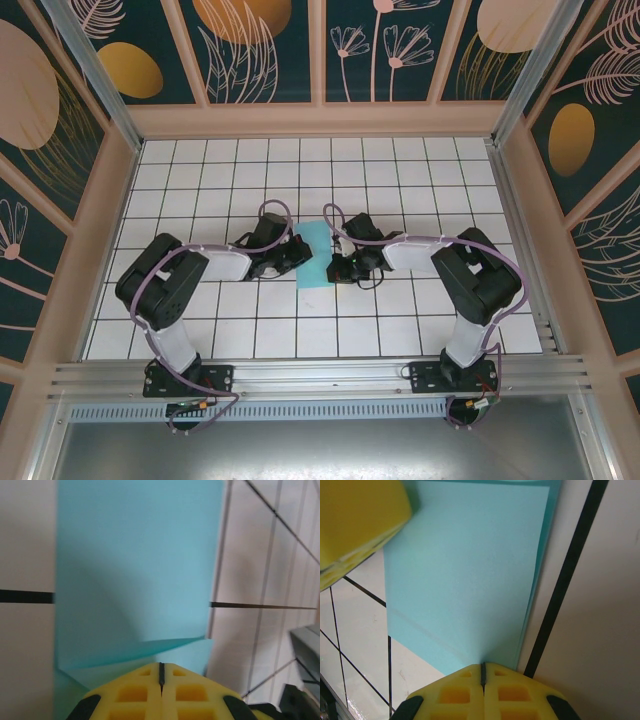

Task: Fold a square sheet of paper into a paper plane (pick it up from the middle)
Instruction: Fold the triangle a second time at the center of the table.

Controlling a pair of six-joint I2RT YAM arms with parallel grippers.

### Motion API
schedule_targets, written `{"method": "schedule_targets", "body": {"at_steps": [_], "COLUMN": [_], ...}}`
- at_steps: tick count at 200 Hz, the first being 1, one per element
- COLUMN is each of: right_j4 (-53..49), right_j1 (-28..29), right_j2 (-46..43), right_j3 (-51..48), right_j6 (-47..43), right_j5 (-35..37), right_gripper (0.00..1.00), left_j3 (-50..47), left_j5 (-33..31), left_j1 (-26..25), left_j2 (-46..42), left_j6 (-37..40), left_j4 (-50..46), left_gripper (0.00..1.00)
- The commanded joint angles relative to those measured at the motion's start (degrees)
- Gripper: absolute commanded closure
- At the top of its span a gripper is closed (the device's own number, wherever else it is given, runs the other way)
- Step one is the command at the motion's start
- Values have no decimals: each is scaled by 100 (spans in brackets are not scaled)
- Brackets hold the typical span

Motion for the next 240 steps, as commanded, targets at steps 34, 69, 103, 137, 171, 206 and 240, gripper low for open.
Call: {"method": "schedule_targets", "body": {"at_steps": [34, 69, 103, 137, 171, 206, 240], "right_j4": [-651, -534, -310, -218, -118, -46, -64], "right_j1": [-69, -142, -240, -254, -257, -254, -245], "right_j2": [227, 176, 117, -7, -179, -344, -357], "right_j3": [-381, -446, -457, -374, -179, 87, 248], "right_j6": [-134, -109, -25, -12, 6, 6, -63], "right_j5": [544, 407, 70, -115, -326, -542, -585], "right_gripper": [100, 100, 100, 100, 100, 100, 100], "left_j3": [-7, -172, -196, -412, -445, -363, -175], "left_j5": [-653, -678, -253, 288, 421, 479, 501], "left_j1": [164, 504, 546, 372, 86, 3, -5], "left_j2": [84, -189, -676, -805, -485, -64, 153], "left_j6": [277, 436, 542, 308, 155, 132, 263], "left_j4": [-564, -535, -12, 770, 1052, 903, 602], "left_gripper": [100, 100, 100, 100, 100, 100, 100]}}
